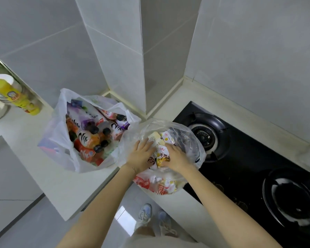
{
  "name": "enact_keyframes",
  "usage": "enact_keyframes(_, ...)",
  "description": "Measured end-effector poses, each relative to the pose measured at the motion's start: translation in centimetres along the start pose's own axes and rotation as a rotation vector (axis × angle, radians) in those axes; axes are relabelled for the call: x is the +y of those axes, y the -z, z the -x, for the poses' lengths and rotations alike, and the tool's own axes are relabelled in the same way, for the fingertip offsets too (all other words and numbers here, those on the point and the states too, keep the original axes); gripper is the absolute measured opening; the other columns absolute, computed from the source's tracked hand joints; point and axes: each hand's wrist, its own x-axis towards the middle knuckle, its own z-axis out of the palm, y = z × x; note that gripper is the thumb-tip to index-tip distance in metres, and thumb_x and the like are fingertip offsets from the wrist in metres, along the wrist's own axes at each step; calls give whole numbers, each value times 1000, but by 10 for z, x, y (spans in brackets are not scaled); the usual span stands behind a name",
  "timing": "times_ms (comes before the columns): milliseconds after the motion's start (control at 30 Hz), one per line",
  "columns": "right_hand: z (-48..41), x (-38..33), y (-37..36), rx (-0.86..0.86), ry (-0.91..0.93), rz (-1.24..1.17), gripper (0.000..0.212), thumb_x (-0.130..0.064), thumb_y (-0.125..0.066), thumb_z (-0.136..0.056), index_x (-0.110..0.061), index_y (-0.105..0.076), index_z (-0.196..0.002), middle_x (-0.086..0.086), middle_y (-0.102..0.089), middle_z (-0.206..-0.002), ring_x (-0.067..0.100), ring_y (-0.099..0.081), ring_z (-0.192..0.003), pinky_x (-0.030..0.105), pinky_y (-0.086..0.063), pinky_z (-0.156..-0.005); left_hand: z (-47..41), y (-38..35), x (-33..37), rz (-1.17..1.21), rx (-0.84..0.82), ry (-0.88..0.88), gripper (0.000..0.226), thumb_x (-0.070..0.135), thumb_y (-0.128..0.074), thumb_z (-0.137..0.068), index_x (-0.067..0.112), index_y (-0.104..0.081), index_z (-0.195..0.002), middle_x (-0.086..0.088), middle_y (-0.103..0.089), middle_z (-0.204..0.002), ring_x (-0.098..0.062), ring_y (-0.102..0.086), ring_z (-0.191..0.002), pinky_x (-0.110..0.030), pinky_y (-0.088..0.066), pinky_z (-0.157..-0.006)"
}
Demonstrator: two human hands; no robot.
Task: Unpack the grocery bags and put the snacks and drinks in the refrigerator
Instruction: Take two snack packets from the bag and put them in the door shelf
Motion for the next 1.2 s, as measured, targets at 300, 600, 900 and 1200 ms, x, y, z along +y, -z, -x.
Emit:
enact_keyframes(300,-7,-4,-14,64,-66,192,94,-39,-72,-81,-13,-14,-151,8,-29,-147,26,-25,-137,36,-21,-113,-14,-6,-6,-175,-116,-57,62,30,-55,-94,24,-30,-150,-6,0,-162,-29,8,-149,-47,10,-118)
enact_keyframes(600,-4,4,-3,198,-57,13,43,-23,-65,-87,-17,-54,-129,4,-51,-127,26,-49,-120,35,-38,-96,-9,-2,-4,-268,90,-65,44,10,-62,-87,19,-59,-129,-15,-37,-148,-34,-32,-139,-48,-14,-119)
enact_keyframes(900,11,6,25,389,-172,-456,21,-23,-72,-84,-16,-53,-81,-5,-56,-74,13,-52,-69,26,-35,-58,-6,13,-15,-23,124,-69,49,14,-67,-84,6,-46,-128,-13,-62,-113,-30,-50,-114,-35,-38,-93)
enact_keyframes(1200,19,-16,51,628,-183,-1008,9,-28,-63,-88,-26,-55,-82,7,-69,-84,26,-68,-84,45,-55,-74,17,42,-19,705,322,93,28,31,-74,-83,18,-66,-106,8,-68,-94,-12,-62,-84,-20,-43,-69)
